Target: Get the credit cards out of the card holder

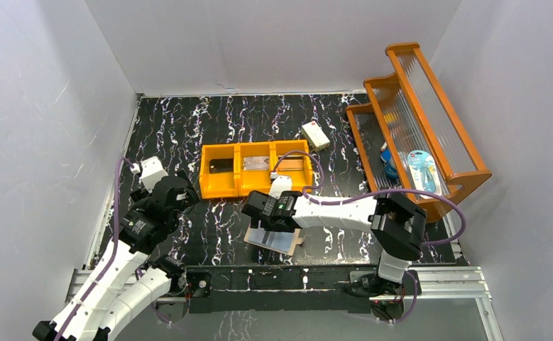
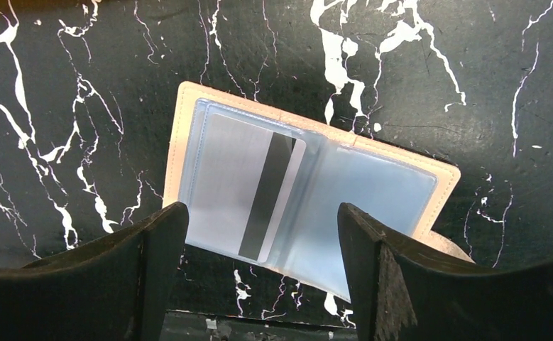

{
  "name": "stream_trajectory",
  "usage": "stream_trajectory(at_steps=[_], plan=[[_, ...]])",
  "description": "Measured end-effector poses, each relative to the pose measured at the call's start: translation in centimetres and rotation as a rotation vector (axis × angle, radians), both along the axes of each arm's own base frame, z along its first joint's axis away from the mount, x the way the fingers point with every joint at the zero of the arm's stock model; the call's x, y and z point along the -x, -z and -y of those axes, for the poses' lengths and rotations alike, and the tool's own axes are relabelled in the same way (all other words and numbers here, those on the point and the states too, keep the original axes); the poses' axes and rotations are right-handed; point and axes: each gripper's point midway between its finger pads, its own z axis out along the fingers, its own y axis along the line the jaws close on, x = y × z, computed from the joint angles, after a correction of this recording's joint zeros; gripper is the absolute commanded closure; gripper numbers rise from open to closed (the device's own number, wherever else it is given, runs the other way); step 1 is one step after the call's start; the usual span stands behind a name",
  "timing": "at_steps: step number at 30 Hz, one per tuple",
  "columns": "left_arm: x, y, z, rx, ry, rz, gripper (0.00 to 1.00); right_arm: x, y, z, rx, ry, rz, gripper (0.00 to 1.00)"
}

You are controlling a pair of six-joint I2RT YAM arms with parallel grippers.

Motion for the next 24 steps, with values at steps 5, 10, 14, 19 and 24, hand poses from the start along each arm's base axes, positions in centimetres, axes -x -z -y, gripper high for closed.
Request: stream_trajectory(at_steps=[5, 10, 14, 19, 24], plan=[[0.0, -0.1, 0.0, 0.004, -0.002, 0.004, 0.02, -0.2, 0.6, -0.9, -0.003, 0.004, -0.004, 0.17], [0.0, -0.1, 0.0, 0.004, -0.002, 0.004, 0.02, -0.1, 2.0, -1.6, 0.000, 0.000, -0.027, 0.22], [0.0, -0.1, 0.0, 0.004, -0.002, 0.004, 0.02, 0.0, 3.2, -1.9, 0.022, 0.004, -0.046, 0.31], [0.0, -0.1, 0.0, 0.004, -0.002, 0.004, 0.01, 0.1, 3.2, -1.8, 0.025, 0.009, -0.051, 0.43], [0.0, -0.1, 0.0, 0.004, -0.002, 0.004, 0.02, 0.1, 3.2, -1.8, 0.016, -0.016, -0.046, 0.46]])
